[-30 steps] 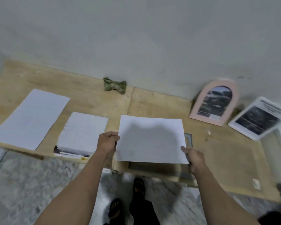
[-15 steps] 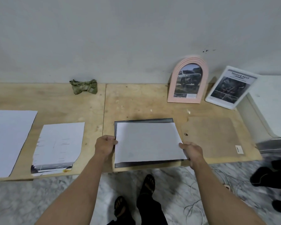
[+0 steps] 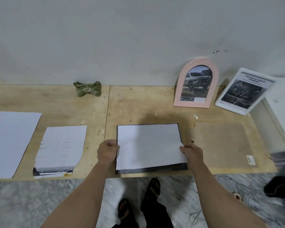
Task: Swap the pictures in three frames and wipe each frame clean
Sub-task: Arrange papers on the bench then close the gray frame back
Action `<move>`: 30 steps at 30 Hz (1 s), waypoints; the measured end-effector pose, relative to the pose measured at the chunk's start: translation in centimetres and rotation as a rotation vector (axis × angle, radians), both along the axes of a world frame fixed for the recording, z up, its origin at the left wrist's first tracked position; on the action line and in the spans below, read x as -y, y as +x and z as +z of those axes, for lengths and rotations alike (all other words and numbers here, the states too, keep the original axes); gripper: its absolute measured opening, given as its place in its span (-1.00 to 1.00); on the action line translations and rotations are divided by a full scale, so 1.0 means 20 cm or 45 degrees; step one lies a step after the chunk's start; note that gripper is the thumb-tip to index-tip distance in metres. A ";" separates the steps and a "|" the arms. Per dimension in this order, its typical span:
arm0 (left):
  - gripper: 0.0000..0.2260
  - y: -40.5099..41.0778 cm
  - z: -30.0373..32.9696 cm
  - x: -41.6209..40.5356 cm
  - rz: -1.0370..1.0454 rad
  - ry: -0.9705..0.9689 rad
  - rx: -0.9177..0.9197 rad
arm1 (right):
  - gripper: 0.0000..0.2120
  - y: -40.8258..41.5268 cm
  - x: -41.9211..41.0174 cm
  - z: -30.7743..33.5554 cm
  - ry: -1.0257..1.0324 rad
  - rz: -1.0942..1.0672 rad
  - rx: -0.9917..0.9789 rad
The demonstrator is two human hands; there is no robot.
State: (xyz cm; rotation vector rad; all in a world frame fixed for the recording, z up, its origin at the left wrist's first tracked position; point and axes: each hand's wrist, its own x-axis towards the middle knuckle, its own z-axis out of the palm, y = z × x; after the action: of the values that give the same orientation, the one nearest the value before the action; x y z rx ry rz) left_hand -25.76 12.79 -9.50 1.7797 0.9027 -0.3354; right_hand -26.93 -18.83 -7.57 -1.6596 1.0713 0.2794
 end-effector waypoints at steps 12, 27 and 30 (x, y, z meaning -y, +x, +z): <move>-0.69 -0.01 0.00 0.05 -0.189 0.176 0.014 | -0.89 -0.02 0.00 -0.03 -0.064 0.090 -0.023; -0.80 -0.02 0.08 0.23 -0.515 0.282 0.278 | -0.78 -0.11 0.01 0.03 -0.076 0.131 0.043; -0.79 0.01 0.13 0.42 -0.579 0.238 0.254 | -0.77 -0.13 0.11 0.04 -0.140 0.138 0.053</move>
State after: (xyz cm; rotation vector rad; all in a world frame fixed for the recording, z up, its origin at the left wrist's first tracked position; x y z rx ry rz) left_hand -25.55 4.38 -6.90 2.1456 0.3911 -0.3620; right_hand -29.56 -21.06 -6.68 -1.8178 0.9822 0.2592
